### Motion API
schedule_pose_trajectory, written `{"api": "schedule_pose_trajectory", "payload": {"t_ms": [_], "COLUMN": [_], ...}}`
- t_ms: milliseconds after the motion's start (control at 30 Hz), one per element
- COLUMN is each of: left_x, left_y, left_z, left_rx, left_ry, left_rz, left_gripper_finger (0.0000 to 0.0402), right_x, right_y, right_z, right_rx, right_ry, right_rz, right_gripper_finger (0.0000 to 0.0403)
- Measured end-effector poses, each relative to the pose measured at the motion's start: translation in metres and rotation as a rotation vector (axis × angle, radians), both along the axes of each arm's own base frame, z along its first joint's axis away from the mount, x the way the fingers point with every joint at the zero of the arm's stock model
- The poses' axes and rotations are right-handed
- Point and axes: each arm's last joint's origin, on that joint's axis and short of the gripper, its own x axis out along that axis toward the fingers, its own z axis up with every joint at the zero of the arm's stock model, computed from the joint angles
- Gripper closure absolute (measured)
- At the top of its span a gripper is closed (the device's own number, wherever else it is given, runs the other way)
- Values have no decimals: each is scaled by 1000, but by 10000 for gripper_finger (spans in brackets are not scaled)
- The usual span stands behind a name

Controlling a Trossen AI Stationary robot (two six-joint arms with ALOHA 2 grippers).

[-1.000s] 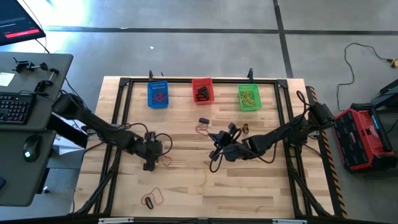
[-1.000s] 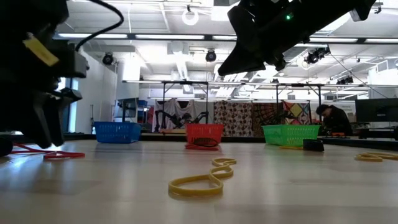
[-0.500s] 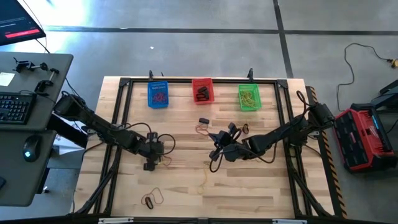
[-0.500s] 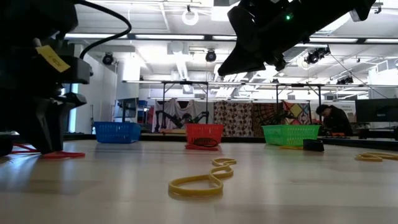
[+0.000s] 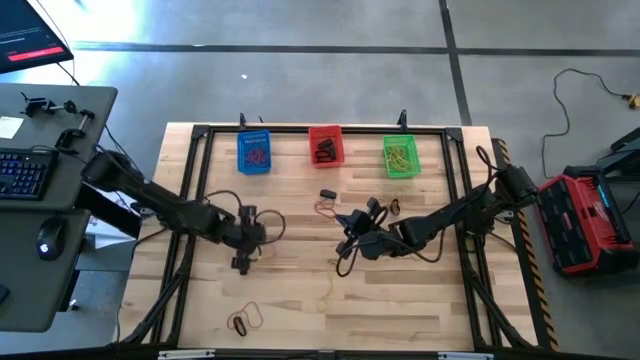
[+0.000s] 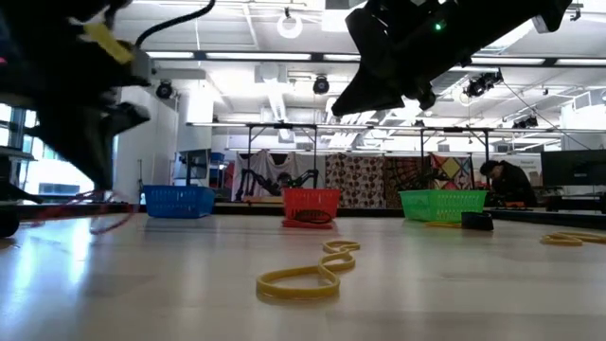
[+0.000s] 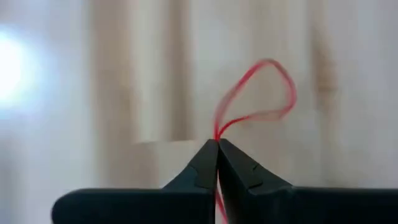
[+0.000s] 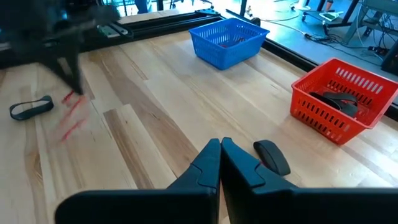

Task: Sort rubber bands into baskets
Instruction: Put the red rubber band into the blue bin

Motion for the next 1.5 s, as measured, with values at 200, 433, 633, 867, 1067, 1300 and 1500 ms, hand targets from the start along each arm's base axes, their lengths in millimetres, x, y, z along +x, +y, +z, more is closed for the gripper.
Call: {"api": "schedule_pose_trajectory", "payload": {"t_ms": [200, 433, 633, 867, 1067, 1300, 1500], "left_x": [-1, -7, -9, -15, -26, -31, -24], "left_y": [22, 55, 90, 141, 180, 217, 239], "left_z": [27, 47, 58, 64, 66, 47, 22], "left_rx": [57, 114, 171, 220, 210, 165, 90], "left_ry": [-84, -210, -310, -346, -379, -299, -244], "left_rz": [119, 325, 557, 760, 880, 945, 940], "left_gripper_finger": [401, 401, 401, 401, 401, 401, 401], "right_x": [0, 0, 0, 0, 0, 0, 0], "right_y": [0, 0, 0, 0, 0, 0, 0], "right_z": [-1, -1, -1, -1, -2, -2, -2], "right_rx": [1, -1, -1, 2, 1, 0, 4], "right_ry": [6, 8, 8, 10, 11, 16, 14], "right_rz": [-1, 0, 0, 4, 4, 5, 4], "right_gripper_finger": [403, 403, 403, 403, 403, 403, 403]}}
